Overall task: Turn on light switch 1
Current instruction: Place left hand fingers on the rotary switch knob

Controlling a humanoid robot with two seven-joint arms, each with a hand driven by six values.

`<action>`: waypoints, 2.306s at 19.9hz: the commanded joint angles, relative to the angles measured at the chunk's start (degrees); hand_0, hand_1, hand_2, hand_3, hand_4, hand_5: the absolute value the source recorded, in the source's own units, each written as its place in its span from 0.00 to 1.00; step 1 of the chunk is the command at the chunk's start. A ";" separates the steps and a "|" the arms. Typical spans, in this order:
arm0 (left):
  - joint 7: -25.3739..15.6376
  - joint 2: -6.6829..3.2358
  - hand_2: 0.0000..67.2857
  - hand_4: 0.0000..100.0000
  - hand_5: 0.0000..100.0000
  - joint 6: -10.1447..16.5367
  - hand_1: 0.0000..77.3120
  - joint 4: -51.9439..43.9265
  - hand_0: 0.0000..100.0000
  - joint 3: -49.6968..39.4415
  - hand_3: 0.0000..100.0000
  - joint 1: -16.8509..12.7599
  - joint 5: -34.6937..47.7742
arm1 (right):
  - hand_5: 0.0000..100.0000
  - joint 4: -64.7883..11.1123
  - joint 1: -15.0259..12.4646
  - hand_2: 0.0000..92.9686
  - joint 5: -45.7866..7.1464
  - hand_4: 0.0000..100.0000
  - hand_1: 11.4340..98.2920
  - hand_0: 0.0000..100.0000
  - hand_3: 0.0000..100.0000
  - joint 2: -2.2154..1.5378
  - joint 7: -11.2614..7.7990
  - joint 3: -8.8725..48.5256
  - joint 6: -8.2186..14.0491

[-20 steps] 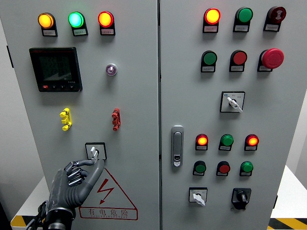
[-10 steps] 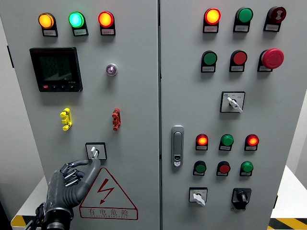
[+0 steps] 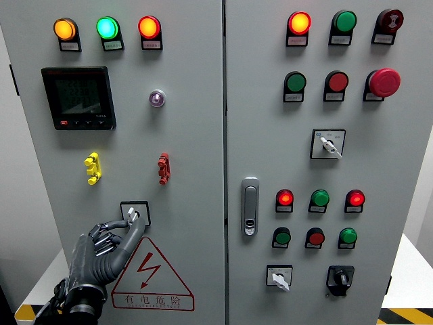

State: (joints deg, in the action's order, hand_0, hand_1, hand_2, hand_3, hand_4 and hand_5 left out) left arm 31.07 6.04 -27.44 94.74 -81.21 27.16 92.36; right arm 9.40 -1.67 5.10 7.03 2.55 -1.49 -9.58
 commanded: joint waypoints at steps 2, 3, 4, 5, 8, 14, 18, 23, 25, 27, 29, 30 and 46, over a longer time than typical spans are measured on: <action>1.70 -0.06 0.64 1.00 0.86 -0.07 0.77 -0.08 0.00 0.00 0.85 0.08 0.45 | 0.15 0.00 0.00 0.00 0.00 0.23 0.13 0.00 0.11 0.00 0.00 0.00 0.00; 1.80 0.02 0.65 1.00 0.86 -0.07 0.77 -0.08 0.00 0.00 0.85 0.08 0.89 | 0.15 0.00 0.00 0.00 0.00 0.23 0.13 0.00 0.11 0.00 0.00 0.00 0.00; 1.80 0.03 0.65 1.00 0.86 -0.07 0.76 -0.08 0.00 0.00 0.85 0.08 0.98 | 0.15 0.00 0.00 0.00 0.00 0.23 0.13 0.00 0.11 0.00 -0.08 0.00 0.00; 1.80 0.03 0.65 1.00 0.86 -0.07 0.76 -0.08 0.00 0.00 0.85 0.17 0.98 | 0.15 0.00 0.00 0.00 0.00 0.23 0.13 0.00 0.11 0.00 -0.09 0.00 0.00; 2.24 0.11 0.66 1.00 0.86 -0.07 0.74 -0.17 0.00 0.00 0.85 0.96 0.98 | 0.15 0.00 0.00 0.00 0.00 0.23 0.13 0.00 0.11 0.00 -0.09 0.00 0.00; 3.12 0.03 0.69 1.00 0.86 -0.07 0.73 -0.17 0.00 0.00 0.85 0.96 1.07 | 0.15 0.00 0.00 0.00 0.00 0.23 0.13 0.00 0.11 0.00 -0.08 0.00 0.00; 3.47 -0.15 0.71 1.00 0.86 -0.07 0.72 -0.17 0.00 0.00 0.85 1.40 1.07 | 0.15 0.00 0.00 0.00 0.00 0.23 0.13 0.00 0.11 0.00 -0.08 0.00 0.00; 3.91 -0.24 0.72 1.00 0.86 -0.07 0.72 -1.30 0.00 0.00 0.85 1.66 1.07 | 0.15 0.00 0.00 0.00 0.00 0.23 0.13 0.00 0.11 0.00 -0.08 0.00 0.00; 3.99 -0.15 0.72 1.00 0.86 -0.16 0.71 -1.48 0.00 0.00 0.85 1.66 1.07 | 0.15 0.00 0.00 0.00 0.00 0.23 0.13 0.00 0.11 0.00 -0.08 0.00 0.00; 3.99 -0.24 0.73 1.00 0.86 -0.16 0.71 -1.75 0.00 -0.09 0.85 1.84 1.07 | 0.15 0.00 0.00 0.00 0.00 0.23 0.13 0.00 0.11 0.00 0.00 0.00 0.00; 4.08 -0.24 0.73 1.00 0.86 -0.16 0.71 -2.10 0.00 -0.09 0.85 2.28 1.07 | 0.15 0.00 0.00 0.00 0.00 0.23 0.13 0.00 0.11 0.09 0.00 0.00 0.00; 4.60 -0.33 0.73 1.00 0.86 -0.25 0.71 -2.10 0.00 -0.09 0.85 2.37 1.07 | 0.15 0.00 0.09 0.00 0.00 0.23 0.13 0.00 0.11 0.09 0.00 0.00 0.00; 5.14 -0.33 0.80 1.00 0.87 -0.42 0.69 -2.19 0.00 0.00 0.85 3.33 1.07 | 0.15 0.00 0.00 0.00 0.00 0.23 0.13 0.00 0.11 0.00 -0.09 0.00 0.00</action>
State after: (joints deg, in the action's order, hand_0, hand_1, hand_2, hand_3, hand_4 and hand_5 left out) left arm 36.21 5.78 -27.86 92.55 -81.32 30.47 93.43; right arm 9.40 -1.63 5.10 7.03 2.49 -1.49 -9.58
